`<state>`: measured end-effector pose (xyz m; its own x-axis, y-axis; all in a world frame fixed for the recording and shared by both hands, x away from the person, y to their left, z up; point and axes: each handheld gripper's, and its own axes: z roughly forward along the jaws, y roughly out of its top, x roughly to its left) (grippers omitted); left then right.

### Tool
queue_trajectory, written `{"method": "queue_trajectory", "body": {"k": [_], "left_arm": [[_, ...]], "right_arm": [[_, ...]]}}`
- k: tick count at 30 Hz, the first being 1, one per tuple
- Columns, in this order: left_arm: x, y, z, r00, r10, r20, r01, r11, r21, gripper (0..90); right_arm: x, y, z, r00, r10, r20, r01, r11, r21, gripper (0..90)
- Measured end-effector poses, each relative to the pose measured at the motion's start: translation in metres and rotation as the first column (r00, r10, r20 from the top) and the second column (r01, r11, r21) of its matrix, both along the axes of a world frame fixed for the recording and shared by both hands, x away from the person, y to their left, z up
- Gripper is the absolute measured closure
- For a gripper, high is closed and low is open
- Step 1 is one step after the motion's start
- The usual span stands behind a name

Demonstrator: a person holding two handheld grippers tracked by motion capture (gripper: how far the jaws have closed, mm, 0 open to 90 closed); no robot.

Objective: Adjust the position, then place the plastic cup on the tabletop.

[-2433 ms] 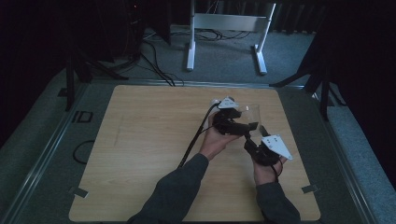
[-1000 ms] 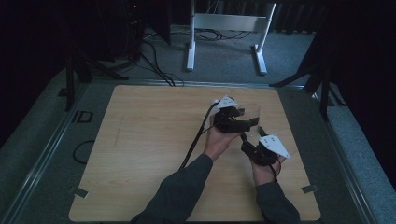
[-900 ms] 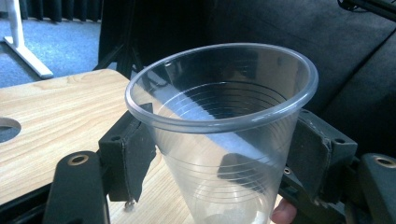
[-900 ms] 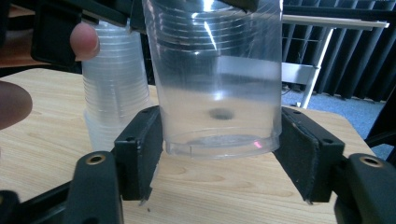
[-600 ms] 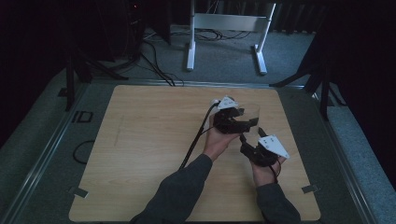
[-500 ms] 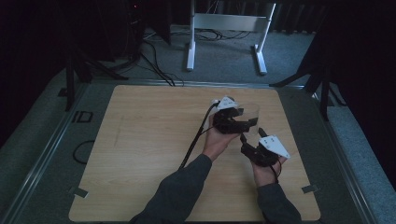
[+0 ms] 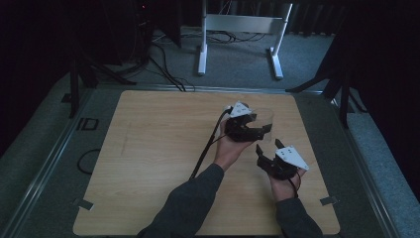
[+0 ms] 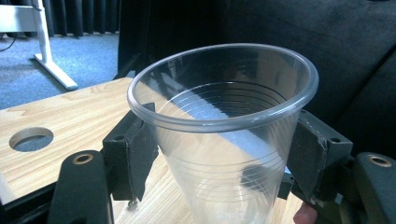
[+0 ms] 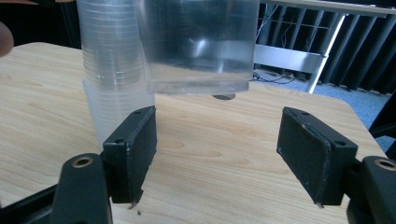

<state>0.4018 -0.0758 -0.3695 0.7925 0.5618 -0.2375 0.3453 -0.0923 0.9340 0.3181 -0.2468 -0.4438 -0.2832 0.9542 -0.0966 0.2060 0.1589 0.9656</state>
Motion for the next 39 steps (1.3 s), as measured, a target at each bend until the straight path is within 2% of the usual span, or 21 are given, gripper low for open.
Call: {"method": "queue_trajectory", "body": {"k": [11, 21, 31, 39], "left_arm": [[-0.002, 0.001, 0.001, 0.9992, 0.026, 0.031, -0.027, 0.9993, 0.026, 30.5], [-0.008, 0.0, 0.002, 0.9959, 0.046, 0.078, -0.051, 0.9971, 0.056, 30.9], [-0.011, -0.001, 0.0, 0.9922, 0.067, 0.105, -0.076, 0.9929, 0.091, 31.0], [-0.014, 0.0, -0.001, 0.9896, 0.081, 0.118, -0.093, 0.9903, 0.103, 31.1]], "right_arm": [[-0.002, -0.005, -0.002, 0.9999, -0.001, -0.012, 0.001, 1.0, 0.0, 28.2], [-0.003, -0.007, -0.004, 0.9999, -0.002, -0.017, 0.002, 1.0, 0.006, 28.2], [-0.006, -0.012, -0.004, 0.9995, -0.021, -0.022, 0.022, 0.999, 0.033, 28.2], [-0.007, -0.028, -0.002, 0.9978, -0.063, -0.021, 0.065, 0.995, 0.076, 28.2]]}}
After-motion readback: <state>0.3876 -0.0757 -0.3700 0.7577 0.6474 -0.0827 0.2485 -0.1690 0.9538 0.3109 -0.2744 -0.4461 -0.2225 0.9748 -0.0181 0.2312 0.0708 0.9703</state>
